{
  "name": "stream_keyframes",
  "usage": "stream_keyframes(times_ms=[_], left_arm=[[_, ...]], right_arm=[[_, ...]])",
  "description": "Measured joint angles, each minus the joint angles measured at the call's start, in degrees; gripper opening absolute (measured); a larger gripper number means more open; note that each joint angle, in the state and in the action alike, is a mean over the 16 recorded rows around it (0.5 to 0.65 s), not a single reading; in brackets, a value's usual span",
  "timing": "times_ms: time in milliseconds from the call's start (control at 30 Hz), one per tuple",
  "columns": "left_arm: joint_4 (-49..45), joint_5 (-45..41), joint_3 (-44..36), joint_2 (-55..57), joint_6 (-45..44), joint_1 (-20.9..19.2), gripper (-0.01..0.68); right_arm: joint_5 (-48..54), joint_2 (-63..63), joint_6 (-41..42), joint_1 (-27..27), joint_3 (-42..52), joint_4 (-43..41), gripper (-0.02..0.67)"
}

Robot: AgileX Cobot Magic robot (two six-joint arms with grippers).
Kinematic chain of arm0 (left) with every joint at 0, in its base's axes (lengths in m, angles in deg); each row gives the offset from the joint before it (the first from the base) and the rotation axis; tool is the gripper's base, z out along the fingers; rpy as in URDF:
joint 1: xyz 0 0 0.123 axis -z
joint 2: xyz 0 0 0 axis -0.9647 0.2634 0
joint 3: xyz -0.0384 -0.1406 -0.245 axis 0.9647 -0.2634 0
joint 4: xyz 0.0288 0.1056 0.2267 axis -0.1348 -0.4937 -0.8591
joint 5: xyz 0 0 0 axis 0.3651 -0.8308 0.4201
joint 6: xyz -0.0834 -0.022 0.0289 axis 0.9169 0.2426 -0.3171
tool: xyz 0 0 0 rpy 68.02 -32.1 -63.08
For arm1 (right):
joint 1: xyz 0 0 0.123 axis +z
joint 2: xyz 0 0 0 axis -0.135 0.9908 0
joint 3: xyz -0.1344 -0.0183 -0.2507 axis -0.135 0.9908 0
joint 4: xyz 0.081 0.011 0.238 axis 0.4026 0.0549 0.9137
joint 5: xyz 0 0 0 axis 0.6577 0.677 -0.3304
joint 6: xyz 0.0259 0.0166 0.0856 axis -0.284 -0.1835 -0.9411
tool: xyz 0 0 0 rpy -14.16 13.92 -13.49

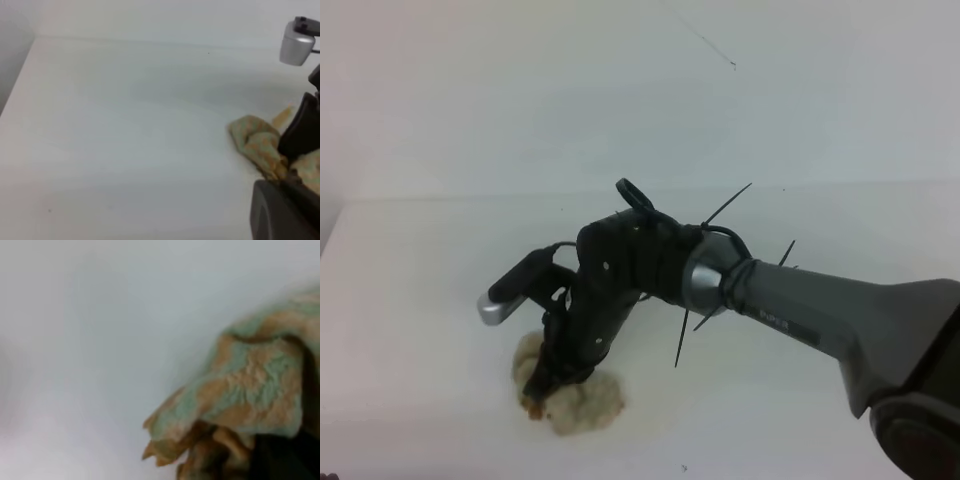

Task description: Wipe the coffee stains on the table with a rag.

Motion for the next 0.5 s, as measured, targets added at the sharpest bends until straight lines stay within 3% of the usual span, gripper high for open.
stream_keyframes(times_ms=[500], left_arm=[[0.0, 0.0, 0.0, -0.3, 0.0, 0.0, -0.002]], right_arm=[[-3.1, -1.0, -5.6, -8.3, 0.1, -7.6, 0.015]])
